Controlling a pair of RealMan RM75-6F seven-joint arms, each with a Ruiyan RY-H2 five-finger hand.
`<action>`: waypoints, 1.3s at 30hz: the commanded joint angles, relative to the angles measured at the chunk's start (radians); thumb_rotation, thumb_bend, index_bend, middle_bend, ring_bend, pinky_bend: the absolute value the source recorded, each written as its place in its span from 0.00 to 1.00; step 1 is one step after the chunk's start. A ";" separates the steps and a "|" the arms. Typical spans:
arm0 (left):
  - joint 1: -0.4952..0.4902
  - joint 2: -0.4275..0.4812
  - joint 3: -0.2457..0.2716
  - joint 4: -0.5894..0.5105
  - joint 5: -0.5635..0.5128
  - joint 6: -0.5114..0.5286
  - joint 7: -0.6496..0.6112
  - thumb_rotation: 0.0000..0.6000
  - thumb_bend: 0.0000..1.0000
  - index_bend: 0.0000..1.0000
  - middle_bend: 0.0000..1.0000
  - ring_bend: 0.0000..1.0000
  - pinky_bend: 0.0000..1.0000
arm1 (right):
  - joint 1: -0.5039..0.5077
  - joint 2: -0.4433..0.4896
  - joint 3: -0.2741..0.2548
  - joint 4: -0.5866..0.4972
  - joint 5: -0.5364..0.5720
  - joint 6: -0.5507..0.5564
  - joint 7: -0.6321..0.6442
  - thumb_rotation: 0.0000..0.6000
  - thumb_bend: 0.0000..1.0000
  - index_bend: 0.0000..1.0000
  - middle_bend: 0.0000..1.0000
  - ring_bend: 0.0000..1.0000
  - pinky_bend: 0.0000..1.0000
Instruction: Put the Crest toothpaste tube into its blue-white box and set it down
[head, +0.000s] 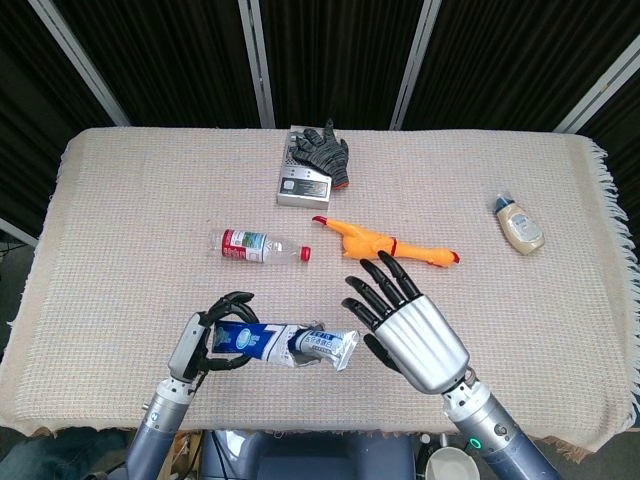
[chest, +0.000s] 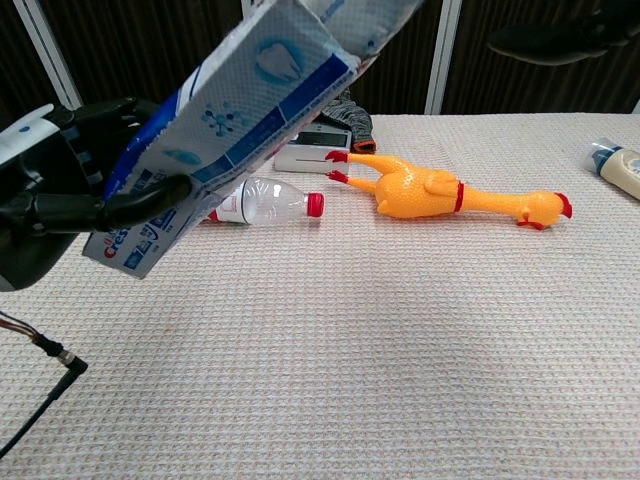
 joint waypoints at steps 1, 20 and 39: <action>0.001 0.014 0.005 -0.020 0.009 0.006 -0.018 1.00 0.31 0.49 0.47 0.22 0.22 | -0.008 0.000 0.012 0.000 0.056 0.021 -0.042 1.00 0.35 0.31 0.22 0.08 0.00; -0.030 0.313 0.066 -0.028 0.112 0.038 -0.877 1.00 0.31 0.50 0.48 0.22 0.22 | -0.033 -0.007 -0.013 0.054 0.067 0.055 -0.009 1.00 0.35 0.31 0.22 0.08 0.00; -0.074 0.289 0.136 0.125 0.192 0.117 -1.084 1.00 0.31 0.42 0.32 0.18 0.21 | -0.045 -0.025 -0.032 0.078 0.069 0.063 -0.007 1.00 0.35 0.31 0.22 0.08 0.00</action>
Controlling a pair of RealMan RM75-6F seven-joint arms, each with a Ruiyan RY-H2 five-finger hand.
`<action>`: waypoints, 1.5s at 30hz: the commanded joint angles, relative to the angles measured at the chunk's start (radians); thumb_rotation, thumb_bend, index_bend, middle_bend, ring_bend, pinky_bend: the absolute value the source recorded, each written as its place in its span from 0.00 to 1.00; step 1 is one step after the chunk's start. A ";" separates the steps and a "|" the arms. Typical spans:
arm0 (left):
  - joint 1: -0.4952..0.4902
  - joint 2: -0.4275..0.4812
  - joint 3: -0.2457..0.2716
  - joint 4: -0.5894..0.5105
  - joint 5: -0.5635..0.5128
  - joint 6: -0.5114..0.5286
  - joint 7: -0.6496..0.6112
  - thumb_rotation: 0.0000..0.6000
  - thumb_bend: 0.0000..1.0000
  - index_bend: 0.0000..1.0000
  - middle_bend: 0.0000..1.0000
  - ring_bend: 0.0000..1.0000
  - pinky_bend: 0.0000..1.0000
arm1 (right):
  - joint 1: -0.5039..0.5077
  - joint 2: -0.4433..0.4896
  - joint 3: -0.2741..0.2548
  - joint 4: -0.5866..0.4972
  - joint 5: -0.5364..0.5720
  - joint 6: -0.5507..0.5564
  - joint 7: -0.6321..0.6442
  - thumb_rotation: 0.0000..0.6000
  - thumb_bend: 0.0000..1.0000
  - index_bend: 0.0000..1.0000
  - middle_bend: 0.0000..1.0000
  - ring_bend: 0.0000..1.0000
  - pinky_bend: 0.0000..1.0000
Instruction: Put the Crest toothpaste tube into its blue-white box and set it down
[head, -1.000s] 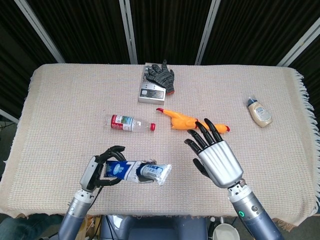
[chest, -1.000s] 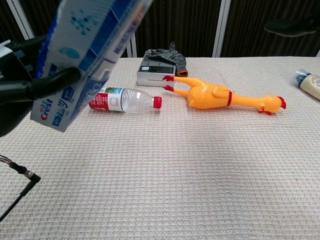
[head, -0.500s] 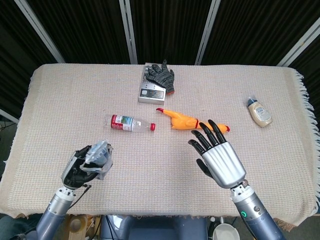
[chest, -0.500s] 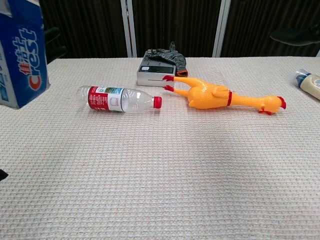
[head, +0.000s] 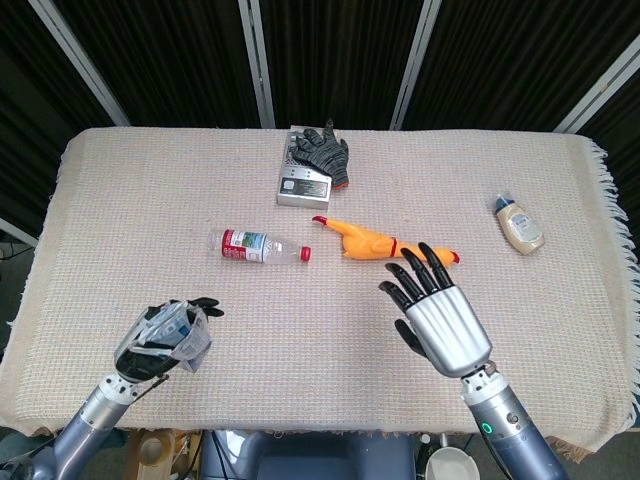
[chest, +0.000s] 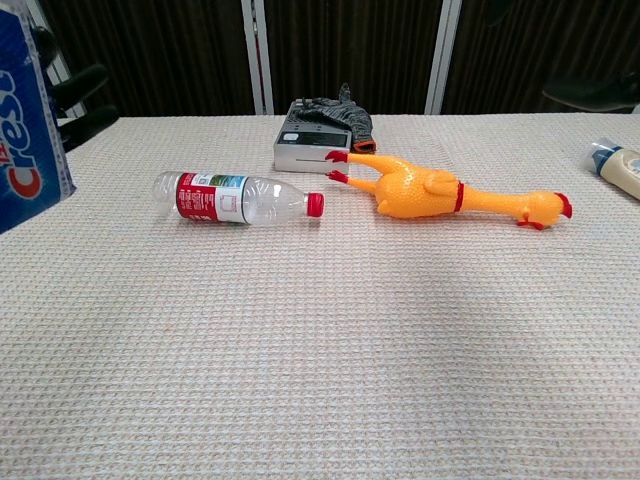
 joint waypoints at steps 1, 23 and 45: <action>-0.004 -0.005 0.004 0.001 0.000 0.005 -0.002 1.00 0.31 0.42 0.31 0.18 0.21 | -0.004 0.001 -0.003 0.004 -0.002 0.003 0.005 1.00 0.35 0.31 0.22 0.08 0.00; 0.031 -0.031 -0.029 -0.086 -0.192 -0.073 0.487 1.00 0.32 0.53 0.51 0.26 0.24 | -0.027 0.005 -0.021 0.032 -0.024 0.013 0.051 1.00 0.35 0.31 0.22 0.08 0.00; 0.058 -0.204 -0.143 0.019 -0.386 -0.186 1.364 1.00 0.32 0.49 0.44 0.22 0.23 | -0.057 0.007 -0.043 0.097 -0.046 0.017 0.146 1.00 0.35 0.31 0.22 0.08 0.00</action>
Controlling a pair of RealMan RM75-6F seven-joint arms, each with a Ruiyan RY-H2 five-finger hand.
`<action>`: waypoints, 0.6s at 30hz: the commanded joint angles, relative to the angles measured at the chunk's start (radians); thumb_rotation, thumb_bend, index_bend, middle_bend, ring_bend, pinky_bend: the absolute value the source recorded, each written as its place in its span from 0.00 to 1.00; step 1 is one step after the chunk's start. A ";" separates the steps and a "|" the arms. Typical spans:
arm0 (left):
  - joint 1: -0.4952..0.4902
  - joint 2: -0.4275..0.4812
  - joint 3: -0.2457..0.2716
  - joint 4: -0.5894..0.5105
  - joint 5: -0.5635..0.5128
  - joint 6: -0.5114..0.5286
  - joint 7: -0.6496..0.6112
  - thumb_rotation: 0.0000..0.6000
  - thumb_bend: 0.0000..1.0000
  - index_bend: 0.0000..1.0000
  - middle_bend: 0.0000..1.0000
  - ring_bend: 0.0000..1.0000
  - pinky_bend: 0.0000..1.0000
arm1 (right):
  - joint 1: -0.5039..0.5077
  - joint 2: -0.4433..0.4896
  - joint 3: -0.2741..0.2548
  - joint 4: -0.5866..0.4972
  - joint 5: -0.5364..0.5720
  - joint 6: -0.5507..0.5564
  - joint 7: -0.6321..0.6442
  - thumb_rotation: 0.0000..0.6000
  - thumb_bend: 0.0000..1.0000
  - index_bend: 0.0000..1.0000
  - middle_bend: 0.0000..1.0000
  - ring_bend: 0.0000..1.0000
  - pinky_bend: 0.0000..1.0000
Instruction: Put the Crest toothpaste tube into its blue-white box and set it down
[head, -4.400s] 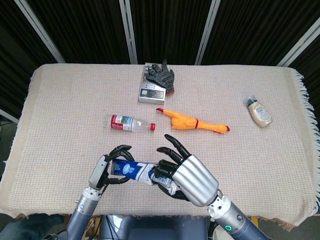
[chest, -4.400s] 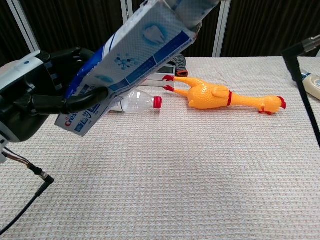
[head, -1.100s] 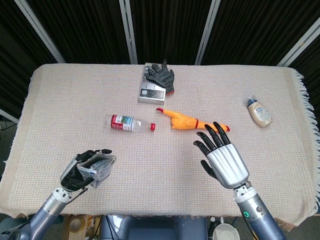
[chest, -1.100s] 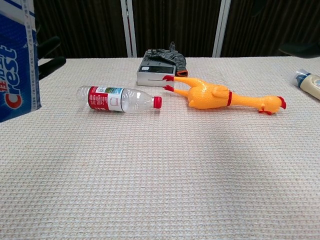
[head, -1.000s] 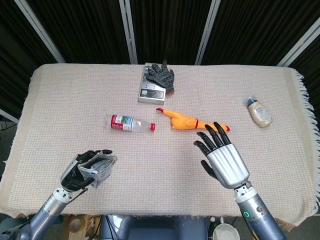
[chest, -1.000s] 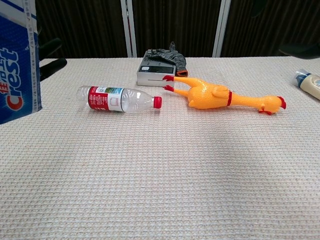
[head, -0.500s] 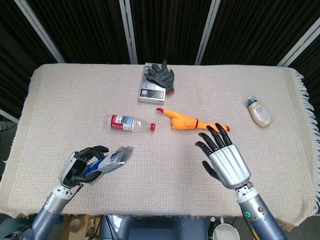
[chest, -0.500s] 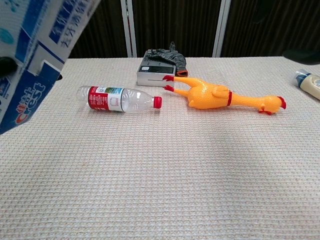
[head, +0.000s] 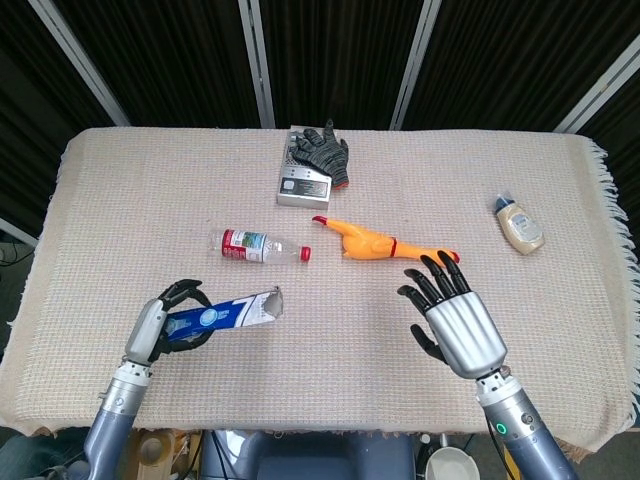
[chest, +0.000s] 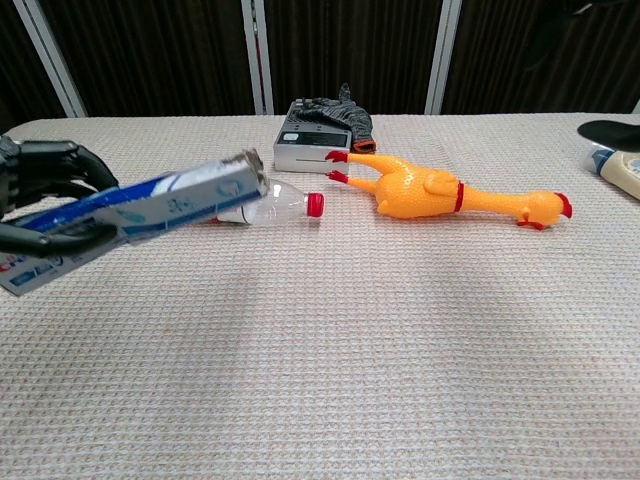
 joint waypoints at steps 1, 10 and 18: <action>-0.011 -0.055 -0.024 0.059 -0.024 -0.042 0.023 1.00 0.32 0.49 0.44 0.22 0.23 | -0.004 0.004 -0.001 0.007 -0.002 0.002 0.004 1.00 0.35 0.32 0.22 0.08 0.00; -0.077 -0.149 -0.094 0.109 -0.026 -0.101 0.081 1.00 0.31 0.49 0.44 0.22 0.23 | -0.010 0.009 0.000 0.028 -0.007 0.002 0.028 1.00 0.35 0.33 0.22 0.08 0.00; -0.148 -0.220 -0.149 0.134 -0.098 -0.214 0.225 1.00 0.31 0.49 0.43 0.22 0.23 | -0.016 0.003 -0.006 0.060 -0.004 -0.004 0.063 1.00 0.35 0.33 0.22 0.08 0.00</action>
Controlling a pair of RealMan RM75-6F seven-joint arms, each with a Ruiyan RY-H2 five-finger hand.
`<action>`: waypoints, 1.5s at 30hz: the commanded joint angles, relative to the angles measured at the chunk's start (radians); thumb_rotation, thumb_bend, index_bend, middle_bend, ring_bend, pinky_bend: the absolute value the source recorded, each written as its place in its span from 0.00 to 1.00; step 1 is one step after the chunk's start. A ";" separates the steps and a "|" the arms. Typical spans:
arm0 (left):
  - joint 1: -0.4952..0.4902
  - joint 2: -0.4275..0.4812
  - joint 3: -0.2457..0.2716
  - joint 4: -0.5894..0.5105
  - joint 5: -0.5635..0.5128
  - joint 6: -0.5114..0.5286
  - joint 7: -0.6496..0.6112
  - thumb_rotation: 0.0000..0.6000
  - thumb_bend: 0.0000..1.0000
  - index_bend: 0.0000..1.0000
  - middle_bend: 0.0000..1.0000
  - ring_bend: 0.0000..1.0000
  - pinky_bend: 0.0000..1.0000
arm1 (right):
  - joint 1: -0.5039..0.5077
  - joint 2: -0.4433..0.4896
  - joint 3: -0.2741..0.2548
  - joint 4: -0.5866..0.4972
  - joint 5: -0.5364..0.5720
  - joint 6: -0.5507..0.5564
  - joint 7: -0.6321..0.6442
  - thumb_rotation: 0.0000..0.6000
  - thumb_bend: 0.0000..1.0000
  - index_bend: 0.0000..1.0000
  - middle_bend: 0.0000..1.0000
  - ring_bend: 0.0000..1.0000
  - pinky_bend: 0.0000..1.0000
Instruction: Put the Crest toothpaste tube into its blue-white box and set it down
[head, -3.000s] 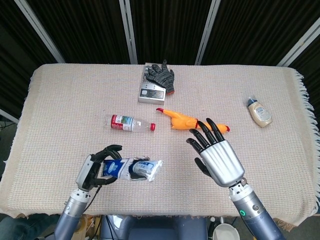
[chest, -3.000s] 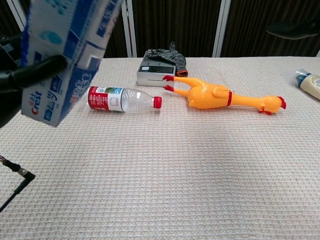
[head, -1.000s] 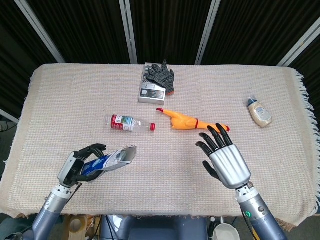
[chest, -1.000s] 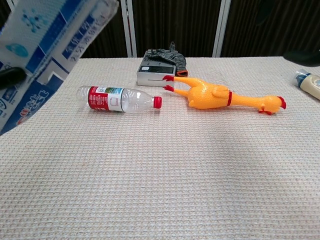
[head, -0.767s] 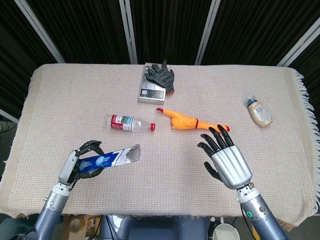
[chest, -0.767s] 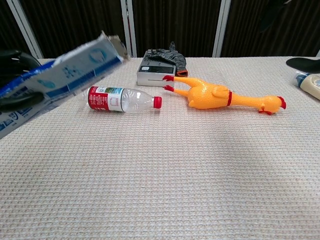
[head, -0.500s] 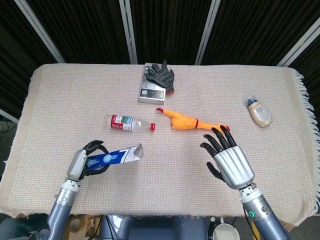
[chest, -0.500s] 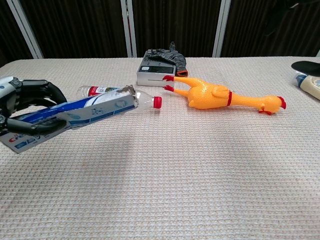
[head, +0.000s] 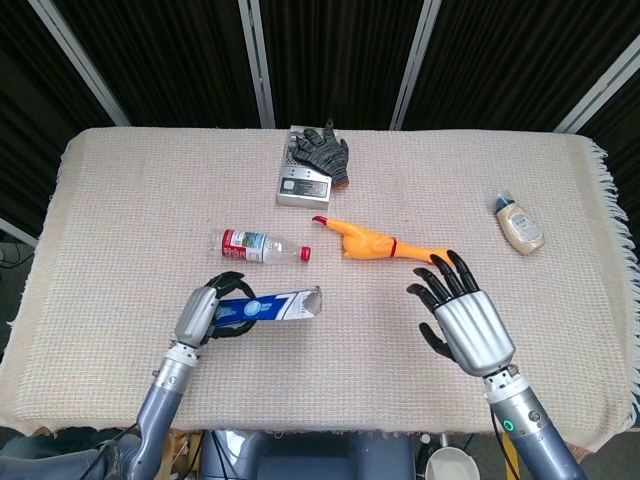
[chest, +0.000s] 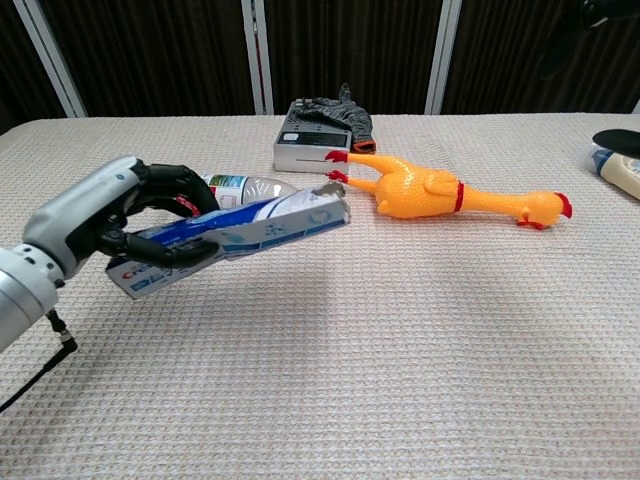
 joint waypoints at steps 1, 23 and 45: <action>-0.048 -0.039 -0.043 0.012 -0.043 -0.055 0.082 1.00 0.31 0.49 0.43 0.22 0.23 | -0.004 -0.001 -0.003 0.014 0.002 0.000 0.016 1.00 0.35 0.33 0.22 0.08 0.00; -0.104 -0.033 -0.042 -0.053 -0.211 -0.157 0.487 1.00 0.31 0.32 0.25 0.11 0.22 | -0.027 0.003 -0.015 0.056 0.005 -0.003 0.070 1.00 0.35 0.33 0.22 0.08 0.00; 0.110 0.466 0.111 -0.522 -0.160 0.122 0.707 1.00 0.28 0.22 0.12 0.01 0.16 | -0.064 -0.147 -0.018 0.484 0.122 -0.023 0.288 1.00 0.35 0.27 0.18 0.04 0.00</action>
